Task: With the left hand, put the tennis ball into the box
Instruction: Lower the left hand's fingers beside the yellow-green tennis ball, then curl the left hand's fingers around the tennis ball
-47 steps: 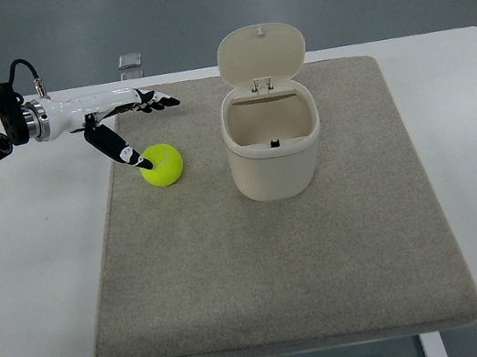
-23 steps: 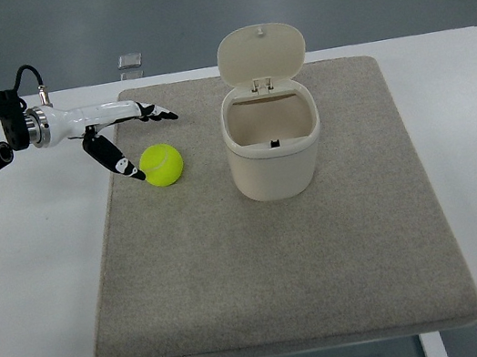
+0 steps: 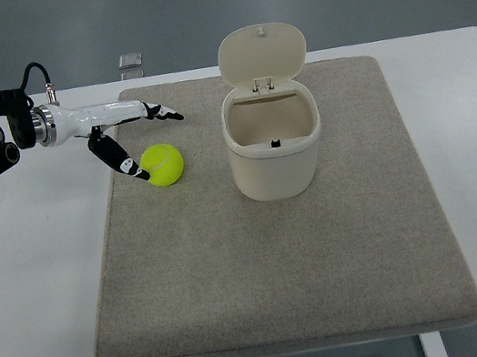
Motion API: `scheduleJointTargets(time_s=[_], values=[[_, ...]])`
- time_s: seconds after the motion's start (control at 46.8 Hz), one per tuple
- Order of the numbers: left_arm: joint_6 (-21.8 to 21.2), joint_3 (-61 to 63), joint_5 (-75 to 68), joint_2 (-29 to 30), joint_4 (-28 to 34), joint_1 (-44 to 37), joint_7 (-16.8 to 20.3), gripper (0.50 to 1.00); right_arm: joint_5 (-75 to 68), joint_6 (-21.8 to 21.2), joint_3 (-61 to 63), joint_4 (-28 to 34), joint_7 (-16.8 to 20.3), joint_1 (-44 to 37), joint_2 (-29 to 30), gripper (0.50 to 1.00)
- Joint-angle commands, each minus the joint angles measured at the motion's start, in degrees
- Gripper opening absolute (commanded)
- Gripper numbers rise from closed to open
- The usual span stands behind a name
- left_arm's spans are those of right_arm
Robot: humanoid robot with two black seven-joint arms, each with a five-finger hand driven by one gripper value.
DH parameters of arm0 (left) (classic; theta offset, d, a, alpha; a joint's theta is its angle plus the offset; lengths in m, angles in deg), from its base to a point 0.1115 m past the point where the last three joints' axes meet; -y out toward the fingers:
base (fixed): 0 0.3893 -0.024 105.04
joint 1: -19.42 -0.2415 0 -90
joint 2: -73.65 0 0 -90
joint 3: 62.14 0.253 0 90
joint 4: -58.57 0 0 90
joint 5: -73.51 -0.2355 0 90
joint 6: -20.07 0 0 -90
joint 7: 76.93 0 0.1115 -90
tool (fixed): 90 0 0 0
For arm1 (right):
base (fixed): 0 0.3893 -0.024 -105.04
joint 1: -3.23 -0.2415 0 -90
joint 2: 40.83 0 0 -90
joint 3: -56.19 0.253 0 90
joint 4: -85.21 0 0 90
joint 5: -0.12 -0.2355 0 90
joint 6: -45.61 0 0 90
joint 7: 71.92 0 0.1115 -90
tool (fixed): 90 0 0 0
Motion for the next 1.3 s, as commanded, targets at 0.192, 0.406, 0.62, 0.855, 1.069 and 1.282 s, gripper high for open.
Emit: scheduleJointTargets(time_s=[0.192, 0.406, 0.62, 0.855, 1.069, 1.282], values=[[-0.1, 0.0, -2.7, -0.4, 0.2, -1.6, 0.0, 0.964, 0.0, 0.0, 0.0, 0.0, 0.0, 0.0, 0.0, 0.901], [-1.2, -0.2, -3.3, -0.6, 0.5, -1.6, 0.0, 0.964, 0.0, 0.0, 0.0, 0.0, 0.0, 0.0, 0.0, 0.901], [-1.4, -0.2, -3.4, -1.3, 0.8, -1.7, 0.0, 0.96, 0.0, -0.1, 0.0, 0.0, 0.0, 0.0, 0.0, 0.901], [-1.6, 0.0, -3.8, -1.8, 0.9, -1.9, 0.0, 0.96, 0.0, -0.1, 0.0, 0.0, 0.0, 0.0, 0.0, 0.901], [-3.1, 0.1, -5.5, -2.6, 3.0, -3.0, 0.0, 0.956, 0.0, 0.0, 0.0, 0.0, 0.0, 0.0, 0.0, 0.901], [-4.0, -0.2, -6.0, -2.6, 3.0, -3.0, 0.0, 0.956, 0.0, -0.1, 0.0, 0.0, 0.0, 0.0, 0.0, 0.901]])
